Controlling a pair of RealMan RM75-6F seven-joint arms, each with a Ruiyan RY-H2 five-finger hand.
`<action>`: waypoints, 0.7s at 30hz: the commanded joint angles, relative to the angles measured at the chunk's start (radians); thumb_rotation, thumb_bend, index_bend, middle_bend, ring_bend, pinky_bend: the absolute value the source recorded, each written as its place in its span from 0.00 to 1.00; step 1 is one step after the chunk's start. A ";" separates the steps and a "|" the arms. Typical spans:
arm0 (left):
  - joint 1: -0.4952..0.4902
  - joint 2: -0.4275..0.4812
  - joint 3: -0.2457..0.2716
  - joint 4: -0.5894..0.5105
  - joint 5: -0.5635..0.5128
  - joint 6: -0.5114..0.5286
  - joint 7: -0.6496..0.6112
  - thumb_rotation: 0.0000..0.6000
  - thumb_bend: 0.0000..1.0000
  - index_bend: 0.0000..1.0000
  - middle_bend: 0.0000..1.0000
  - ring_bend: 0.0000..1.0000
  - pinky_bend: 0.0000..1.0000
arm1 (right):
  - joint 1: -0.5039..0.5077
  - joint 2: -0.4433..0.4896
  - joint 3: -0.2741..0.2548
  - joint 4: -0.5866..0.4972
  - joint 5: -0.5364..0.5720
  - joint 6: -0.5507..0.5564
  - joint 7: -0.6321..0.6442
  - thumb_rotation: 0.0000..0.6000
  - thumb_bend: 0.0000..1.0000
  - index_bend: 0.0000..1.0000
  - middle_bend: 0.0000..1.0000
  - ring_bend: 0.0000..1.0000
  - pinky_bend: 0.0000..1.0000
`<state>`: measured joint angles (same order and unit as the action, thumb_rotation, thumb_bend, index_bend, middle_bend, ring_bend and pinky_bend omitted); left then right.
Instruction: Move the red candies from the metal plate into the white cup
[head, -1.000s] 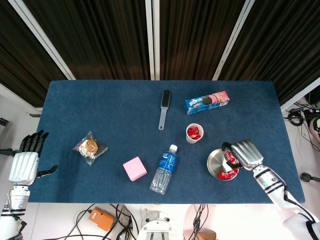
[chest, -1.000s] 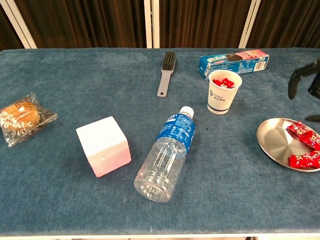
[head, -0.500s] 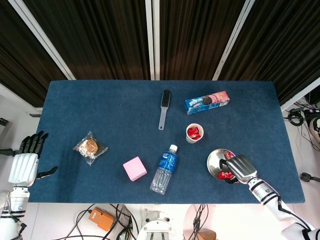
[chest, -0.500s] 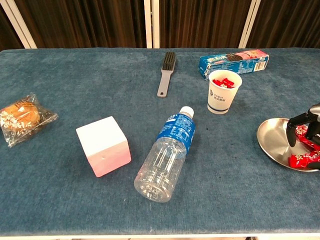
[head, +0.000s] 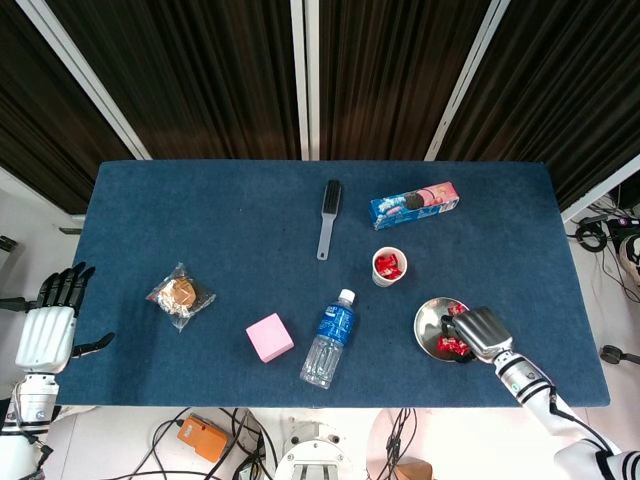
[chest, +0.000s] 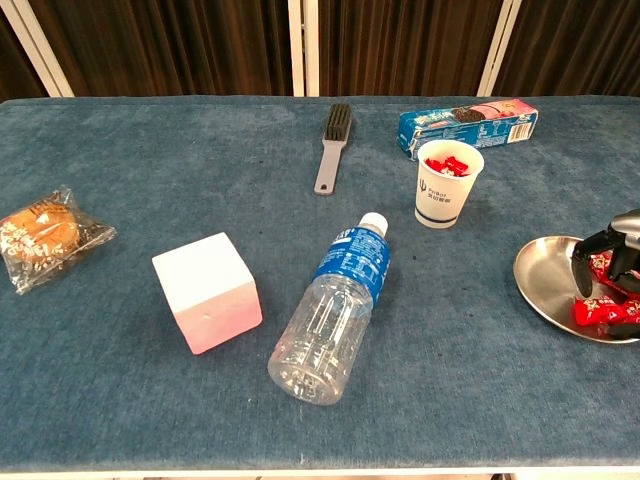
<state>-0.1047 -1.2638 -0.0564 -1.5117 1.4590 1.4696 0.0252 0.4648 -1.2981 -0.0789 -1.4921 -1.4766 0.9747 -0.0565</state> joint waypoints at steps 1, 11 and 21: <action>0.000 0.000 0.000 0.000 0.000 0.001 0.000 1.00 0.00 0.01 0.00 0.00 0.00 | 0.007 -0.002 0.004 0.000 -0.001 -0.011 0.002 1.00 0.40 0.60 0.94 1.00 1.00; 0.002 0.000 0.000 0.003 -0.006 -0.003 -0.001 1.00 0.00 0.01 0.00 0.00 0.00 | 0.016 -0.010 0.015 0.007 0.034 -0.049 -0.019 1.00 0.46 0.66 0.94 1.00 1.00; -0.003 0.007 -0.004 -0.002 -0.006 -0.006 0.004 1.00 0.00 0.01 0.00 0.00 0.00 | 0.032 0.070 0.107 -0.073 0.003 0.055 0.067 1.00 0.50 0.67 0.94 1.00 1.00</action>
<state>-0.1072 -1.2571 -0.0601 -1.5133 1.4531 1.4634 0.0288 0.4838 -1.2466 -0.0019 -1.5437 -1.4654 1.0130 -0.0114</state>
